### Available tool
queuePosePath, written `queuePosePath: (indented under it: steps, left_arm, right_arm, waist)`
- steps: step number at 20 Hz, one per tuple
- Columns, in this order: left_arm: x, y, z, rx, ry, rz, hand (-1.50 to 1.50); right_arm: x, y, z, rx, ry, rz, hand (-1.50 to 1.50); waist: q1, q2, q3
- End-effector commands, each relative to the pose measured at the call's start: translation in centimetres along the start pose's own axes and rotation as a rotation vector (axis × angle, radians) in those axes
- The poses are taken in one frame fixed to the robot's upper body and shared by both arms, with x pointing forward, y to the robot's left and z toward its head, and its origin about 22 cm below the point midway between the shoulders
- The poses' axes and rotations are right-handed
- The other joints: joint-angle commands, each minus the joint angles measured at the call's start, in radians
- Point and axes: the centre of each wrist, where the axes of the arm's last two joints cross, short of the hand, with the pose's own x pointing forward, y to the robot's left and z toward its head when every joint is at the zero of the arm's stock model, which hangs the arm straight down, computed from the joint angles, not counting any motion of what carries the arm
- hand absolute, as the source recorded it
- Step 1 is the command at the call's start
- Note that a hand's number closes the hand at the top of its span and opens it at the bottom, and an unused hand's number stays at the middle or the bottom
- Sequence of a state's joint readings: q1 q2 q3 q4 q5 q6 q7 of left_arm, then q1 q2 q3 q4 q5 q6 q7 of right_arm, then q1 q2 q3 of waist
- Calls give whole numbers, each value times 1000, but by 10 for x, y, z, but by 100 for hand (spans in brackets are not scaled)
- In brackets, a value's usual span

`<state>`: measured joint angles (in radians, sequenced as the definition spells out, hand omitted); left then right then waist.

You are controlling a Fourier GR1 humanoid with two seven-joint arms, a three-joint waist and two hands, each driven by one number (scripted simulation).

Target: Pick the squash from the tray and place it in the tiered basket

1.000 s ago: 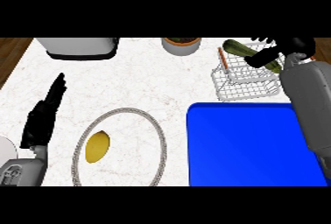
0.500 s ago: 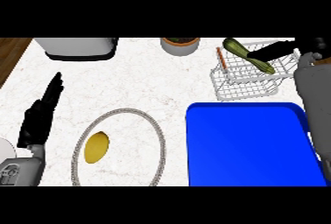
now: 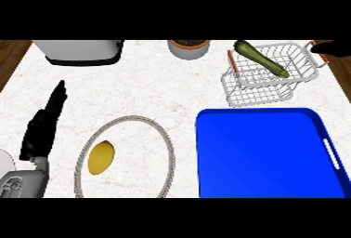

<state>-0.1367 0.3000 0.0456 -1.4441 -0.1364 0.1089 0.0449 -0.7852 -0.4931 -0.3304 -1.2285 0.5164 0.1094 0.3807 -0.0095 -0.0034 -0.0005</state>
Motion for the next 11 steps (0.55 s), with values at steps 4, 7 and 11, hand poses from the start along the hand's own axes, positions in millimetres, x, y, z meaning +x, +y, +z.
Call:
queuePosePath:
  steps: [4,7,11]
  left_arm:
    - [6,-1,9,7,9,1,0]
    - [-3,10,3,14,13,9,0]
    - [13,-6,-10,-3,18,22,0]
  right_arm:
    - [-60,-85,28,19,86,-70,-150]
    - [-91,-107,52,26,60,-87,-150]
    - [-128,-147,63,12,31,-174,-150]
  waist:
    - [-8,-3,1]
    - [-11,-1,1]
    - [-5,2,1]
